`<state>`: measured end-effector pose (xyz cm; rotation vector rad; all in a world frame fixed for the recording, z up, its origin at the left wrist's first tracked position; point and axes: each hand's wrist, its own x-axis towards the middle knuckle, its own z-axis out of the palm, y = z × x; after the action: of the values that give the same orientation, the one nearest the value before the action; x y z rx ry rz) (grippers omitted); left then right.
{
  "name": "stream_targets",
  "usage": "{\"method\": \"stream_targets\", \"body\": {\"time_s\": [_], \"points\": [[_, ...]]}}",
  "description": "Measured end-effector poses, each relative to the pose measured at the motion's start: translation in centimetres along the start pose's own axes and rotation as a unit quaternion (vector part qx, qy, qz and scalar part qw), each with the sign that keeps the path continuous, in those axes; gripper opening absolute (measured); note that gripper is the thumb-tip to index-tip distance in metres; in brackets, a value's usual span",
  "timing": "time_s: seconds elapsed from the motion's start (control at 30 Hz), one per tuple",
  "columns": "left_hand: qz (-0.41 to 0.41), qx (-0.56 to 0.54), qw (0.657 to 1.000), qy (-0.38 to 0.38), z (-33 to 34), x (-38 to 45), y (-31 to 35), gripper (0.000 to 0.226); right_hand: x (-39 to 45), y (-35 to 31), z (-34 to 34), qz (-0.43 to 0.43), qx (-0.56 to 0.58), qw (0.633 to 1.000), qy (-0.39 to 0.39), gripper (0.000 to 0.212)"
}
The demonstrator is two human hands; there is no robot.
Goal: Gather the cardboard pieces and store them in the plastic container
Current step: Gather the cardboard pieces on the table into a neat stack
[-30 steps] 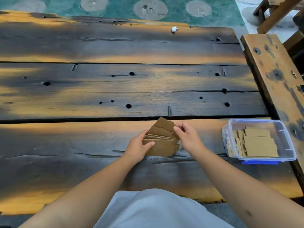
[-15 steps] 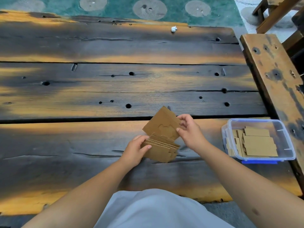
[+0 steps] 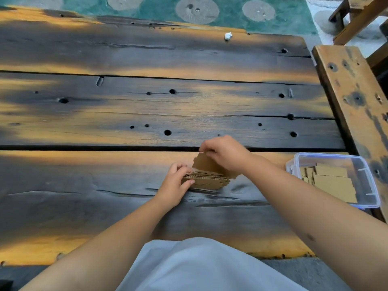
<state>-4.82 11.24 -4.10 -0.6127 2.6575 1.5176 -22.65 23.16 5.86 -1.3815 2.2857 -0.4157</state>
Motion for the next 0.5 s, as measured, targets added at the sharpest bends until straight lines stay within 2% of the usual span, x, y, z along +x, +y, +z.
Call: {"method": "stream_targets", "body": {"time_s": [0.1, 0.23, 0.37, 0.43, 0.5], "points": [[-0.025, 0.004, 0.999, 0.022, -0.1, 0.1, -0.2, 0.026, 0.2, -0.4, 2.8, 0.036, 0.068, 0.996, -0.054, 0.029], [-0.082, -0.027, 0.996, 0.029, -0.3, 0.1, -0.4, 0.039, 0.1, -0.8, 5.5, 0.088, 0.176, 0.980, -0.040, 0.025], [-0.058, -0.021, 0.998, 0.001, -0.3, 0.3, -0.7, 0.058, -0.1, -1.3, 6.5, 0.101, 0.221, 0.970, -0.034, 0.024], [-0.049, -0.021, 0.999, -0.004, -0.4, 0.5, -0.9, 0.052, -0.4, -1.7, 6.6, 0.100, 0.247, 0.963, -0.027, 0.024], [-0.046, -0.019, 0.999, -0.004, -0.4, 0.7, -1.1, 0.035, -0.7, -1.8, 6.5, 0.052, 0.207, 0.977, -0.013, 0.026]]}}
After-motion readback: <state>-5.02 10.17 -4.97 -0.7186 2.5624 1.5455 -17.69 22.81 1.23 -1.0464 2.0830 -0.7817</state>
